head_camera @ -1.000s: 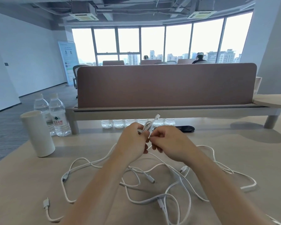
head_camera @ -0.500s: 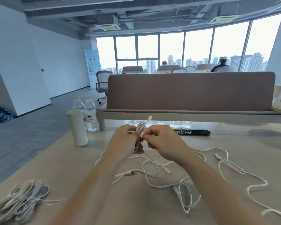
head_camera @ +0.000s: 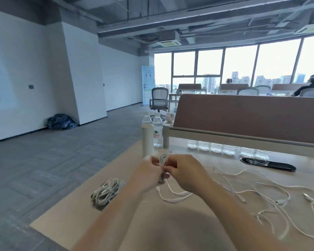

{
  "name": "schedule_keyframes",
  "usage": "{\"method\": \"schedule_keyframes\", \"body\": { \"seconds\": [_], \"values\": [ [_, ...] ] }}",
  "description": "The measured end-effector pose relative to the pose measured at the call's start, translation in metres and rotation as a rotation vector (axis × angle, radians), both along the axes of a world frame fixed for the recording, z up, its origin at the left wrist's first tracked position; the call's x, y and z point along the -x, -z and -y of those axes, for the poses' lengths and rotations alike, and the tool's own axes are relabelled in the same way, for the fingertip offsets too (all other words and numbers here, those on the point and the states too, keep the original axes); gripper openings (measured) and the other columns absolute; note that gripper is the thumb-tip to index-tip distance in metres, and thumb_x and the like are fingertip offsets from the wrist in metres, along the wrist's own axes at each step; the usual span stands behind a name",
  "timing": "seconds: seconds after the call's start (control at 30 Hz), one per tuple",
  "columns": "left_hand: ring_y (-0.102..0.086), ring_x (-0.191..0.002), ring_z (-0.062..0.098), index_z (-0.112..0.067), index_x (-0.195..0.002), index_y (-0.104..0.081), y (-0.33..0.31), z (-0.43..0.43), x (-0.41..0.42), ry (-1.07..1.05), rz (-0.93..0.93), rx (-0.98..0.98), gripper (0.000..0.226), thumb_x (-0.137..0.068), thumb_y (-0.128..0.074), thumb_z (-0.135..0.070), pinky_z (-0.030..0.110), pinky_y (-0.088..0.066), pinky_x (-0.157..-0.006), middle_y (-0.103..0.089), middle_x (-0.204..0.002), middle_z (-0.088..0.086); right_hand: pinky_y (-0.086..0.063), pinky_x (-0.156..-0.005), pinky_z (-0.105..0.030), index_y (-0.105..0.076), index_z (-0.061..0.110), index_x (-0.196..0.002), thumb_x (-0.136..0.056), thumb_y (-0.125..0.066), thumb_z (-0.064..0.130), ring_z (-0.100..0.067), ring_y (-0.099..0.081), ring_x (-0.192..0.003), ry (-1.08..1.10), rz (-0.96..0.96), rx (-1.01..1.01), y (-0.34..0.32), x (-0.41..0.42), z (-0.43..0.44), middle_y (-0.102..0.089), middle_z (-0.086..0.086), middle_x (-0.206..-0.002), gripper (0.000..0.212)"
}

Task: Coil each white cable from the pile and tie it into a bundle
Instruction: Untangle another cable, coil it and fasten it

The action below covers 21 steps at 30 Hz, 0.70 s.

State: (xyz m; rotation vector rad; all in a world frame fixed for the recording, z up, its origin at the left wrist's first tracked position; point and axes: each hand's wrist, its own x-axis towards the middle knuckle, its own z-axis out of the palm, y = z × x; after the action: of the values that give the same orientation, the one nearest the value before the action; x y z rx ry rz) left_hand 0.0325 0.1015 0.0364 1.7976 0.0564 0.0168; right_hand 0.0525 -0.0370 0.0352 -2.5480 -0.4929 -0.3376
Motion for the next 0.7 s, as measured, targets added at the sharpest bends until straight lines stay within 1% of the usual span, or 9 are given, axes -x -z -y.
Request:
{"method": "schedule_keyframes", "body": {
  "seconds": [0.07, 0.13, 0.17, 0.27, 0.33, 0.4, 0.47, 0.53, 0.7],
  "values": [
    [-0.068, -0.07, 0.021, 0.002, -0.104, -0.065, 0.002, -0.023, 0.004, -0.027, 0.014, -0.076, 0.025, -0.084, -0.068, -0.013, 0.035, -0.06, -0.07, -0.07, -0.088, 0.014, -0.043, -0.064, -0.028, -0.06, 0.035, -0.07, -0.093, -0.065, 0.03, -0.012, -0.057, -0.074, -0.026, -0.026, -0.036, 0.005, -0.002, -0.018, -0.06, 0.013, -0.073, 0.024],
    [-0.069, -0.079, 0.024, -0.011, -0.083, -0.072, 0.007, -0.047, 0.003, -0.071, 0.03, -0.174, 0.026, -0.069, -0.061, -0.029, 0.049, -0.059, -0.085, -0.071, -0.078, 0.005, -0.046, -0.07, -0.03, -0.067, 0.031, -0.078, -0.092, -0.067, 0.032, -0.014, -0.06, -0.079, -0.04, -0.063, -0.054, 0.012, -0.006, -0.034, -0.064, 0.011, -0.078, 0.014],
    [-0.071, -0.084, 0.026, -0.017, -0.079, -0.072, 0.009, -0.059, 0.002, -0.093, 0.032, -0.214, 0.024, -0.067, -0.058, -0.033, 0.05, -0.058, -0.088, -0.073, -0.079, 0.004, -0.047, -0.073, -0.031, -0.07, 0.028, -0.082, -0.092, -0.067, 0.032, -0.015, -0.061, -0.081, -0.045, -0.076, -0.049, 0.017, -0.008, -0.041, -0.066, 0.008, -0.082, 0.011],
    [-0.071, -0.082, 0.029, -0.019, -0.083, -0.07, 0.011, -0.085, 0.006, -0.161, 0.069, -0.302, 0.012, -0.087, -0.059, -0.022, 0.043, -0.059, -0.082, -0.074, -0.084, 0.01, -0.051, -0.081, -0.032, -0.074, 0.024, -0.087, -0.091, -0.069, 0.029, -0.017, -0.064, -0.087, -0.061, -0.103, -0.011, 0.033, -0.012, -0.061, -0.071, 0.003, -0.09, 0.009],
    [-0.064, -0.063, 0.018, -0.017, -0.086, -0.069, 0.014, -0.1, 0.006, -0.23, 0.118, -0.335, 0.014, -0.093, -0.057, -0.018, 0.029, -0.054, -0.066, -0.07, -0.075, 0.005, -0.051, -0.082, -0.032, -0.073, 0.023, -0.086, -0.09, -0.069, 0.03, -0.019, -0.064, -0.089, -0.072, -0.126, 0.03, 0.045, -0.016, -0.072, -0.071, 0.0, -0.093, 0.008],
    [-0.056, -0.057, 0.008, -0.018, -0.089, -0.068, 0.018, -0.112, 0.004, -0.268, 0.151, -0.384, 0.013, -0.095, -0.057, -0.019, 0.018, -0.042, -0.053, -0.065, -0.069, -0.004, -0.049, -0.08, -0.031, -0.072, 0.024, -0.086, -0.088, -0.069, 0.031, -0.02, -0.064, -0.09, -0.065, -0.151, 0.077, 0.057, -0.021, -0.083, -0.071, -0.001, -0.094, 0.008],
    [-0.058, -0.065, 0.008, -0.021, -0.089, -0.067, 0.023, -0.122, 0.001, -0.246, 0.139, -0.396, 0.011, -0.095, -0.058, -0.019, 0.017, -0.039, -0.056, -0.064, -0.07, -0.008, -0.048, -0.079, -0.029, -0.072, 0.025, -0.086, -0.088, -0.069, 0.033, -0.02, -0.064, -0.091, -0.053, -0.158, 0.114, 0.066, -0.025, -0.091, -0.071, 0.001, -0.095, 0.009],
    [-0.06, -0.076, 0.01, -0.023, -0.091, -0.067, 0.03, -0.13, 0.0, -0.184, 0.102, -0.428, 0.01, -0.095, -0.058, -0.022, 0.023, -0.041, -0.066, -0.065, -0.076, -0.011, -0.047, -0.079, -0.029, -0.072, 0.024, -0.09, -0.088, -0.067, 0.034, -0.02, -0.064, -0.094, -0.045, -0.154, 0.152, 0.071, -0.028, -0.1, -0.071, 0.001, -0.097, 0.011],
    [-0.064, -0.091, 0.011, -0.023, -0.099, -0.071, 0.043, -0.14, -0.002, -0.094, 0.057, -0.46, 0.014, -0.096, -0.058, -0.025, 0.025, -0.044, -0.077, -0.071, -0.093, -0.005, -0.039, -0.073, -0.027, -0.071, 0.021, -0.096, -0.09, -0.065, 0.028, -0.024, -0.063, -0.1, -0.043, -0.204, 0.189, 0.082, -0.032, -0.117, -0.07, -0.005, -0.104, 0.012]
  ]
}}
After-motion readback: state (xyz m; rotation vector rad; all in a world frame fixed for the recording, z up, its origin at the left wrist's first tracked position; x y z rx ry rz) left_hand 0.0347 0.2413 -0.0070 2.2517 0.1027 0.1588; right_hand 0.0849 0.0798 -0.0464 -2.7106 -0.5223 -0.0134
